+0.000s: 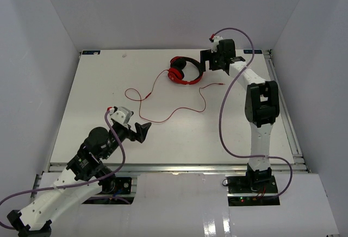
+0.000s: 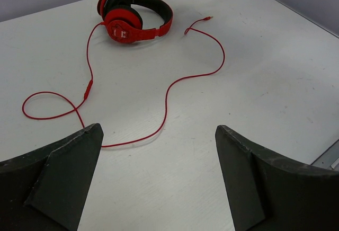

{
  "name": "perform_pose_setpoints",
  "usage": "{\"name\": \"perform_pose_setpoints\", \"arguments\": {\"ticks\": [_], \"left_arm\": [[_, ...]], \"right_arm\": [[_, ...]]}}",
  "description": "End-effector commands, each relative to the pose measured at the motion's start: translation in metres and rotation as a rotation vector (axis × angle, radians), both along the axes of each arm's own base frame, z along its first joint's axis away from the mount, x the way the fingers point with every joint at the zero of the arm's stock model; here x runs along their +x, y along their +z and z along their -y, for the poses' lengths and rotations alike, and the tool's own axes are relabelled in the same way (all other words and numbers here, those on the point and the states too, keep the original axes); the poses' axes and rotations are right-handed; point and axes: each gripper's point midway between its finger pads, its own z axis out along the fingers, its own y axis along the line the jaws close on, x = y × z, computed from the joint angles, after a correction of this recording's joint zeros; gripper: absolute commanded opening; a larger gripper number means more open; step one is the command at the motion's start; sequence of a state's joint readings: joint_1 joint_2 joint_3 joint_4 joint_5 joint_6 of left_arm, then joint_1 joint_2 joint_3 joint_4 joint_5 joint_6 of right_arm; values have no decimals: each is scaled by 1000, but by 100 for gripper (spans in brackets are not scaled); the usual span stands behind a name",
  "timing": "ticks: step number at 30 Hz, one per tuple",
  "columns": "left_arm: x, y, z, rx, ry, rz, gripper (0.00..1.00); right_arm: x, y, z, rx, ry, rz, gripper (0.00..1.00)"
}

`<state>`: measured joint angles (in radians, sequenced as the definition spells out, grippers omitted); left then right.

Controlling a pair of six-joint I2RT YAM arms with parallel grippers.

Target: Wrap the headphones

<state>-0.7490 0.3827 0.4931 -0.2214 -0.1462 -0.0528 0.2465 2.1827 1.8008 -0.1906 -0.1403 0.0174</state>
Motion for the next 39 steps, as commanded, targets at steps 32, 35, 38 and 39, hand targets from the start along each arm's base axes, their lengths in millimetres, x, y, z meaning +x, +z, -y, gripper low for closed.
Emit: {"name": "perform_pose_setpoints", "arguments": {"ticks": [32,35,38,39], "left_arm": [[4,10,-4,-8,30,3,98],[4,11,-3,-8,29,3,98],[3,12,-3,-10,25,5,98],[3,12,-2,-13,21,6,98]], "right_arm": [[19,-100,-34,14,-170,-162,20],[15,-86,-33,57,-149,-169,8],[6,-67,-26,108,-171,-179,8],[2,-61,-26,122,-172,-181,8]]}}
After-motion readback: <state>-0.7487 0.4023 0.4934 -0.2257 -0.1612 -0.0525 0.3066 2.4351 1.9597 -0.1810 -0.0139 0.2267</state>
